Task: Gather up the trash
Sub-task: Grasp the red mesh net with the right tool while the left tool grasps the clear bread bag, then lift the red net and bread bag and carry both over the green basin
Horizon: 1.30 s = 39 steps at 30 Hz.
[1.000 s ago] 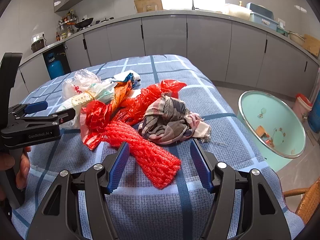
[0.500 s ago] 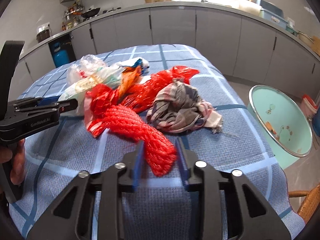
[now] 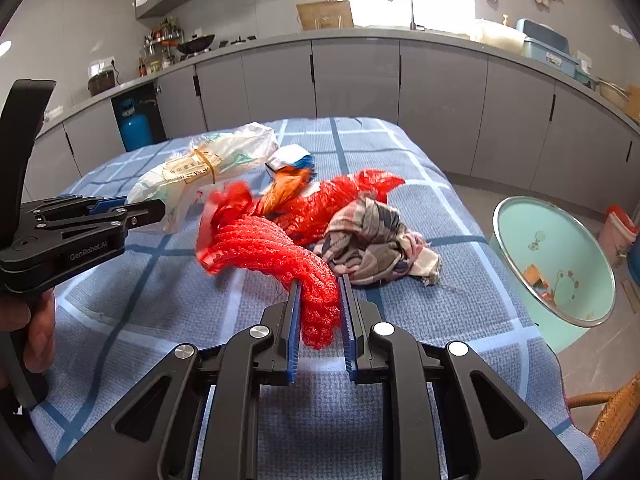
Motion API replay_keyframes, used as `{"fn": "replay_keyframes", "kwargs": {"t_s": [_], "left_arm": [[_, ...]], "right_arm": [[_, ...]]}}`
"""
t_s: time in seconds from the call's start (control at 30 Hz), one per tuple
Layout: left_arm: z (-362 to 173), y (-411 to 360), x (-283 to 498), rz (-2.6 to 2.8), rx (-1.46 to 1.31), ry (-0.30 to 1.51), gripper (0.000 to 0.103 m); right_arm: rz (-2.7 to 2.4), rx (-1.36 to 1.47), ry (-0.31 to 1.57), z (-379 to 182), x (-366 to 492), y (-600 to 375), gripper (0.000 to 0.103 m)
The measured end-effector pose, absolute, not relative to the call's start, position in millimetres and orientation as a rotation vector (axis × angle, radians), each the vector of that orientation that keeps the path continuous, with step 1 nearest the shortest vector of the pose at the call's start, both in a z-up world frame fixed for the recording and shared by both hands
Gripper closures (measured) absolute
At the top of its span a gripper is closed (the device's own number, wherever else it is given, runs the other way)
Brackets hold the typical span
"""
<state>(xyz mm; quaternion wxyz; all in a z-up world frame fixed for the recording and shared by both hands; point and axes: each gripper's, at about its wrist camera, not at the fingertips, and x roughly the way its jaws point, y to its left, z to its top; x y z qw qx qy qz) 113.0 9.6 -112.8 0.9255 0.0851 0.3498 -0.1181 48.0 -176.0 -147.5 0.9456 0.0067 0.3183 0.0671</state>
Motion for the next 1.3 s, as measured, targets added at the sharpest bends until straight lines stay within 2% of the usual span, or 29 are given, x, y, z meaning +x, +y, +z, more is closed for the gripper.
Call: {"fn": "replay_keyframes", "kwargs": {"t_s": [0.67,1.3], "left_arm": [[-91,0,99,-0.258,0.173,0.665,0.079],[-65,-63,95,-0.347,0.203,0.594,0.079]], "right_arm": [[0.094,0.056,0.569,-127,40,-189,0.084],[-0.009,0.166,0.518,-116,35,-237,0.084]]}}
